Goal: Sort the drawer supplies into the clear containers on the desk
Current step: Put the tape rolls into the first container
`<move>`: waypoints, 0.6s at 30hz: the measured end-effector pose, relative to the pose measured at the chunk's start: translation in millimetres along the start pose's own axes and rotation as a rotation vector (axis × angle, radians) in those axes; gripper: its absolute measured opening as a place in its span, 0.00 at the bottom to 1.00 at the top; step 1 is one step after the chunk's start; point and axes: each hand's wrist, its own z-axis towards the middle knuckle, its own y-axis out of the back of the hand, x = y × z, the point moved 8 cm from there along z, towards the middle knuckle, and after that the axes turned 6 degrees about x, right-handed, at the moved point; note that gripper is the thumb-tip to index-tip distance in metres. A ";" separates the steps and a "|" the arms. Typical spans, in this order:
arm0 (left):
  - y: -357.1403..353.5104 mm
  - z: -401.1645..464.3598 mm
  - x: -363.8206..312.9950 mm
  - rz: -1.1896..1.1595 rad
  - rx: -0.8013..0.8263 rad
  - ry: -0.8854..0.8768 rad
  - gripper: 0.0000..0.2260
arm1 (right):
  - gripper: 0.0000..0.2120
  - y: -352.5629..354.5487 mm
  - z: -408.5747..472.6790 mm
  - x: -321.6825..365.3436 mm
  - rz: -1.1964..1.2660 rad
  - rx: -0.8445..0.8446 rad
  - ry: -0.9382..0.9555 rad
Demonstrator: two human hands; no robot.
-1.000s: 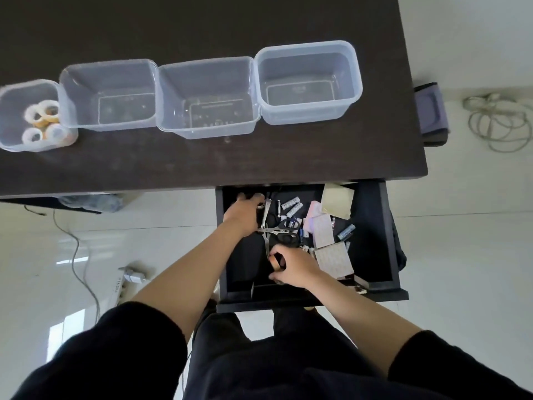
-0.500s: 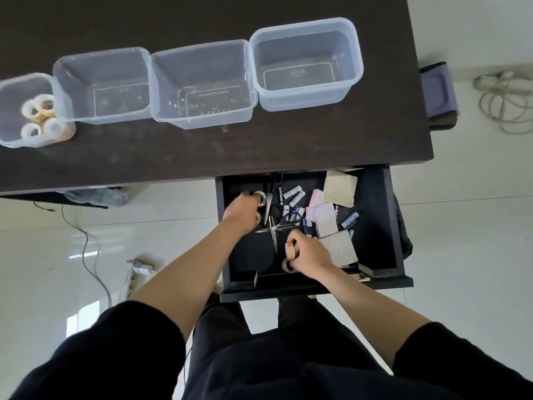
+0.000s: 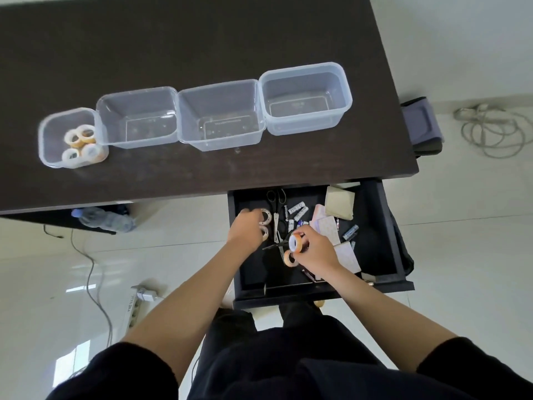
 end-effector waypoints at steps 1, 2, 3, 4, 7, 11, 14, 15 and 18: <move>4.9 -3.9 1.1 -0.014 -0.021 -0.010 0.14 | 0.19 0.5 -1.4 6.9 0.013 -0.025 0.012; 10.2 -8.9 3.3 -0.024 -0.032 -0.017 0.13 | 0.19 0.5 -3.3 14.6 0.030 -0.050 0.020; 16.1 -14.1 6.7 -0.046 -0.052 -0.024 0.13 | 0.19 0.3 -5.0 23.7 0.053 -0.073 0.031; 21.4 -17.8 12.5 -0.069 -0.059 -0.025 0.13 | 0.19 -0.1 -6.4 33.9 0.072 -0.093 0.042; 47.0 -30.1 34.3 -0.143 -0.116 -0.025 0.14 | 0.18 -4.1 -7.2 72.2 0.108 -0.139 0.096; 88.7 -48.0 81.6 -0.245 -0.193 -0.026 0.13 | 0.16 -18.4 -1.4 134.2 0.148 -0.186 0.218; 123.1 -62.0 125.0 -0.285 -0.271 -0.024 0.12 | 0.13 -36.3 5.3 182.4 0.183 -0.196 0.271; 134.8 -66.5 139.7 -0.298 -0.296 -0.020 0.12 | 0.13 -44.4 9.0 196.8 0.203 -0.191 0.279; 169.9 -81.6 183.2 -0.306 -0.365 -0.004 0.11 | 0.13 -67.7 18.7 243.2 0.236 -0.192 0.328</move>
